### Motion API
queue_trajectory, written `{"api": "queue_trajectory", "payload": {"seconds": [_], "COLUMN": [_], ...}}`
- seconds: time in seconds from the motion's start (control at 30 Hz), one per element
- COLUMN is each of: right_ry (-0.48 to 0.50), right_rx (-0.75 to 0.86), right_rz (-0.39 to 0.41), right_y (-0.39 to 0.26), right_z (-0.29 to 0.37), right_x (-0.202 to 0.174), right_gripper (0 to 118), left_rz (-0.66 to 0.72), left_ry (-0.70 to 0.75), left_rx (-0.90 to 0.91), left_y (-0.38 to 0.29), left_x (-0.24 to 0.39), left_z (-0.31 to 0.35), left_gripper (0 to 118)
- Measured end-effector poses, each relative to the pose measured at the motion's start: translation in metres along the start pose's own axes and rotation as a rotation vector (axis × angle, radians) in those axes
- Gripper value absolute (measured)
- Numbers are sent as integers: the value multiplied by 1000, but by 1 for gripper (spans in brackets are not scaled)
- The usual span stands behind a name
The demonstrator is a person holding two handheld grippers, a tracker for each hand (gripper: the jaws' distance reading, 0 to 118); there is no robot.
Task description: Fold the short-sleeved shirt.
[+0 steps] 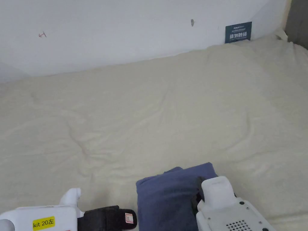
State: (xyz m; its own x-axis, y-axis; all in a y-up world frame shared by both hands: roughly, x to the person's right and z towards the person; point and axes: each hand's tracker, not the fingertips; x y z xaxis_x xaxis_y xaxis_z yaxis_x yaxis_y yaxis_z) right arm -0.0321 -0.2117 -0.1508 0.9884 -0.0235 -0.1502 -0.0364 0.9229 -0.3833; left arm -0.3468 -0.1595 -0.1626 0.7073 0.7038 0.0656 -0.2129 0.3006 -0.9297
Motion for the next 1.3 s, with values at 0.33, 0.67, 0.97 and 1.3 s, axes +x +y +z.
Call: {"api": "queue_trajectory", "payload": {"seconds": [0.33,0.67,0.97,1.3], "right_ry": [-34,-39,-36,-82], "right_rx": [-47,-51,-48,169], "right_rz": [63,61,13,-10], "right_y": [-25,-25,-10,49], "right_z": [-12,-13,-3,33], "right_x": [0,1,6,-18], "right_gripper": [0,0,0,0], "left_rz": [234,187,128,-59], "left_ry": [-252,-357,-222,18], "left_rx": [-61,-177,-153,-91], "left_y": [49,75,69,93], "left_x": [-55,-31,-24,-43], "left_z": [-58,-136,-119,-26], "left_gripper": [107,94,33,32]}}
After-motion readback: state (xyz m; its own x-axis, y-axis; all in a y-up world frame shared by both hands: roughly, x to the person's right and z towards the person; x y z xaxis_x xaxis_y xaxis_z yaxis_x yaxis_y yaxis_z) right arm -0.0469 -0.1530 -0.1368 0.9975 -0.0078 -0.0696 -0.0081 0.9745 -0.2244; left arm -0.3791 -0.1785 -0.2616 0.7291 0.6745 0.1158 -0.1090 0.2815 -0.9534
